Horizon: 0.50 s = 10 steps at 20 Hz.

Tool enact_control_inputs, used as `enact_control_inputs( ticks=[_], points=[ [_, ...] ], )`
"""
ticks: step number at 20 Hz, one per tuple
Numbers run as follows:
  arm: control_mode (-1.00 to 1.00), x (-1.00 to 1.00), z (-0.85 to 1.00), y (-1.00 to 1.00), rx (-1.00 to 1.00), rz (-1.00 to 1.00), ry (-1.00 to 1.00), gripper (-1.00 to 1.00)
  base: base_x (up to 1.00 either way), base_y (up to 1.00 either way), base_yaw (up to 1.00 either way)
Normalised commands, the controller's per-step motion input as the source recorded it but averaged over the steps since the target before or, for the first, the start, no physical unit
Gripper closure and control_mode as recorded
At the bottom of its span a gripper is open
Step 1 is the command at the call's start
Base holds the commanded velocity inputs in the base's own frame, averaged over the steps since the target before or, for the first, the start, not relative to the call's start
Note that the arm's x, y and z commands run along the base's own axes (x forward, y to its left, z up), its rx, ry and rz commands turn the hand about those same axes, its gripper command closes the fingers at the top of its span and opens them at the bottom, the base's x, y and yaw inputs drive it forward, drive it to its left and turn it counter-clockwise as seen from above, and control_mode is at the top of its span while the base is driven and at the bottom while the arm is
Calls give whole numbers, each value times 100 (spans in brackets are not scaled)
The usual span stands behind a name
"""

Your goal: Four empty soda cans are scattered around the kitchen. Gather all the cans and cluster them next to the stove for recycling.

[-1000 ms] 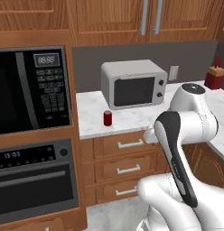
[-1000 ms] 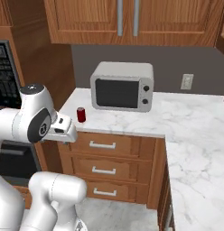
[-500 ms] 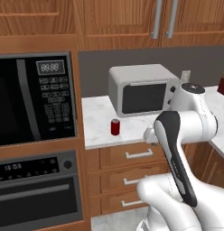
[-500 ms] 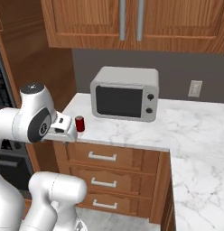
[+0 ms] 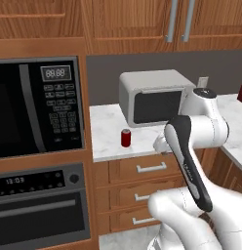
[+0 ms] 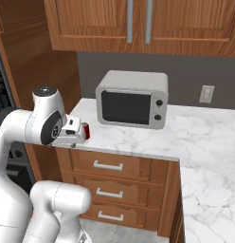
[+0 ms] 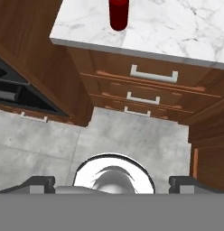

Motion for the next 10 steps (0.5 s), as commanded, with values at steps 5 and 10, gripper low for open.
enact_control_inputs(
  ticks=[5, 10],
  points=[
    [-100, 51, 0, 0, 1, 4, 7, -100, 0, 0, 0],
    [-100, 42, -2, 10, 0, 0, 3, -100, 0, 0, 0]
  ],
)
